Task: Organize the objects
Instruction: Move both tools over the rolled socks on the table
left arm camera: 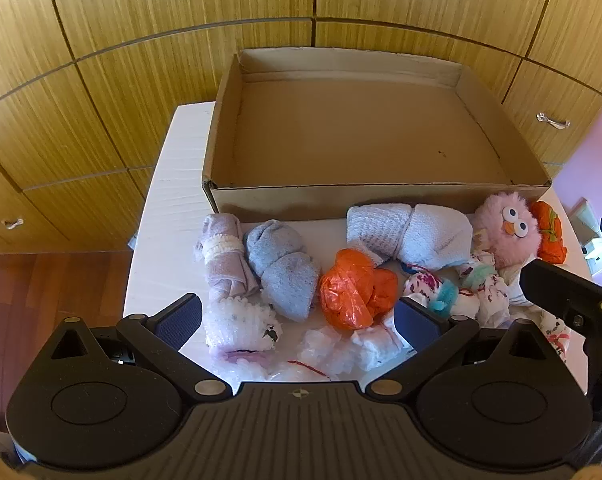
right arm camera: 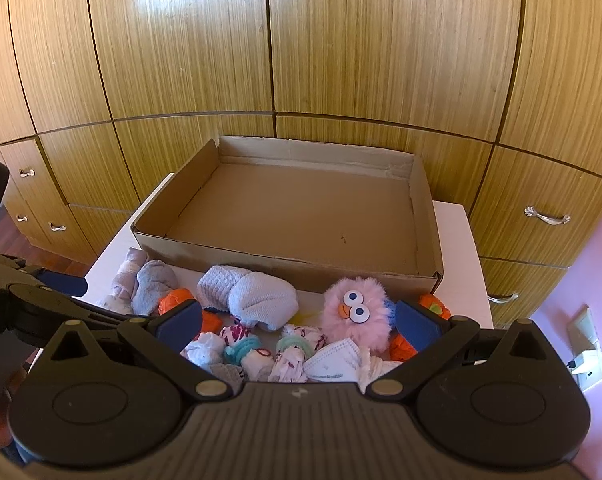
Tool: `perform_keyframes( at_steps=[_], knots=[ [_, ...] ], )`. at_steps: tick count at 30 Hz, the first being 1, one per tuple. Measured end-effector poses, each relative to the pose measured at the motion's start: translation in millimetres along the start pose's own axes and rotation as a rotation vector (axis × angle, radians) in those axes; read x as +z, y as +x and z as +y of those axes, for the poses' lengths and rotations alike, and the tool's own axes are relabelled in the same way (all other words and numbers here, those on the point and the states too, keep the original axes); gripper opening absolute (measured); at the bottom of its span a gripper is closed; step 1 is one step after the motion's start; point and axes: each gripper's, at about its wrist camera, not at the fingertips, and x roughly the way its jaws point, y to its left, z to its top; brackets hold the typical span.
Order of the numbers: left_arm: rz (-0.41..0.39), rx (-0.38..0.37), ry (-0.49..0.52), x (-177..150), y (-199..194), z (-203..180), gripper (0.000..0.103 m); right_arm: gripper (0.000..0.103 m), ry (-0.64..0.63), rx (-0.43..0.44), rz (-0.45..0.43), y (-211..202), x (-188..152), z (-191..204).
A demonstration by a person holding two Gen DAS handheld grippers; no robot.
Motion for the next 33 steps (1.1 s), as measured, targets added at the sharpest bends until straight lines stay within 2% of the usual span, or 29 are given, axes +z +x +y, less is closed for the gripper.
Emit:
perform_keyframes(
  at_steps=[15, 24, 27, 29, 33],
  knots=[
    [0.005, 0.01, 0.022, -6, 3, -2, 0.102, 0.103, 0.008, 0.006, 0.007, -1, -5, -2],
    [-0.001, 0.007, 0.028, -12, 1, 1, 0.102, 0.103, 0.011, 0.014, -0.017, -9, -10, -5],
    [-0.015, 0.008, 0.046, -17, -2, 1, 0.102, 0.103, 0.001, 0.025, -0.046, -17, -13, -5],
    [-0.058, -0.005, 0.061, -28, -10, 4, 0.102, 0.103, -0.018, 0.041, -0.089, -27, -21, -4],
    [-0.142, -0.048, 0.094, -66, -30, 14, 0.102, 0.103, -0.066, 0.083, -0.192, -51, -57, -4]
  ],
)
